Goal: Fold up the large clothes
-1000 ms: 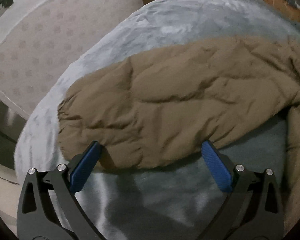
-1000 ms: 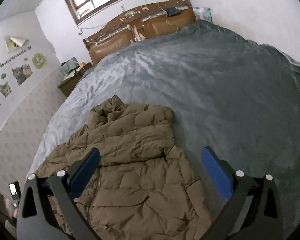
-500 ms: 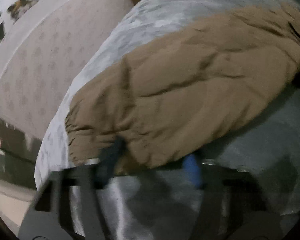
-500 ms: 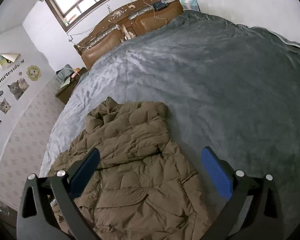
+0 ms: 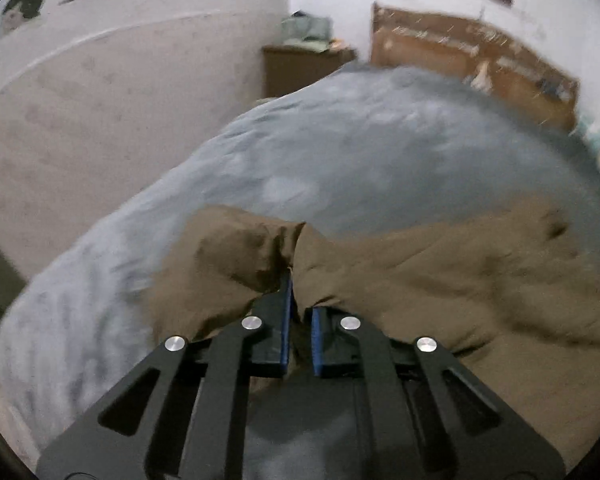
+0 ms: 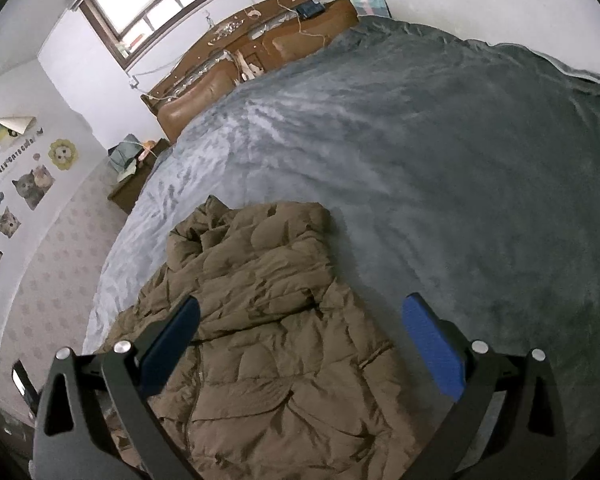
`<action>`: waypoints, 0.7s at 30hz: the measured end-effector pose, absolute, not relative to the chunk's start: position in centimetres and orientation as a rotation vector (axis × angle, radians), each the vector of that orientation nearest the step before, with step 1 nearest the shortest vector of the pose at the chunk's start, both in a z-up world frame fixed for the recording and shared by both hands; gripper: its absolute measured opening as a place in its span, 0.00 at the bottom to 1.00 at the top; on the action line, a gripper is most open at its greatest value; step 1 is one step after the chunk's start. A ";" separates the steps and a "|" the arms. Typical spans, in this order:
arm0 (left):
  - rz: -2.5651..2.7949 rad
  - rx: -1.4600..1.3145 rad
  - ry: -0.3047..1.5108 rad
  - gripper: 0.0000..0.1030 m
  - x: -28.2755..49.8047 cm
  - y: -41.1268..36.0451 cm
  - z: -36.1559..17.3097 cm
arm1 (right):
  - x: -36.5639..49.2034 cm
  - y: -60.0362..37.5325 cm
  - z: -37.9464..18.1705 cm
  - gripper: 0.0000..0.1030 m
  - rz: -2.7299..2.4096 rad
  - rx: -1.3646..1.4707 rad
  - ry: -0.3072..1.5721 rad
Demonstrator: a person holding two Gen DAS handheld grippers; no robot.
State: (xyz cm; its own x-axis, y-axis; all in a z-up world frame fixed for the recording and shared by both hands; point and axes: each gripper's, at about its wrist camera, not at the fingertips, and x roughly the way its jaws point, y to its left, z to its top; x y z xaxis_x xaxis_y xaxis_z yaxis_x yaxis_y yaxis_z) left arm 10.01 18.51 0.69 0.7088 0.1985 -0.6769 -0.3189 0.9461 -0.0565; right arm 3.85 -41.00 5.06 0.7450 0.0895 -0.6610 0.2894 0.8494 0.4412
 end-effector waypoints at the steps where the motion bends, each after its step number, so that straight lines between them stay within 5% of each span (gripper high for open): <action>1: 0.259 -0.174 0.720 0.05 10.4 17.1 1.1 | 4.0 -40.9 4.9 0.98 -0.106 0.555 0.735; 11: -0.082 -0.183 0.687 0.06 12.4 0.9 3.6 | 5.2 -40.2 4.2 0.98 -0.067 0.513 0.733; 21: -0.383 0.041 0.780 0.09 10.9 -16.4 -1.4 | 7.0 -38.7 3.0 0.98 -0.037 0.462 0.781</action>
State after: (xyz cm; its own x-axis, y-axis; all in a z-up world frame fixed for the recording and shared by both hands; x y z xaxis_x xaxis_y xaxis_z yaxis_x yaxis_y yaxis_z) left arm 10.86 -16.44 -1.42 0.6456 -0.3216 -0.6926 0.3515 0.9303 -0.1044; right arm 7.04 -38.75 3.04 0.7148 0.1358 -0.6861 0.2006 0.8999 0.3872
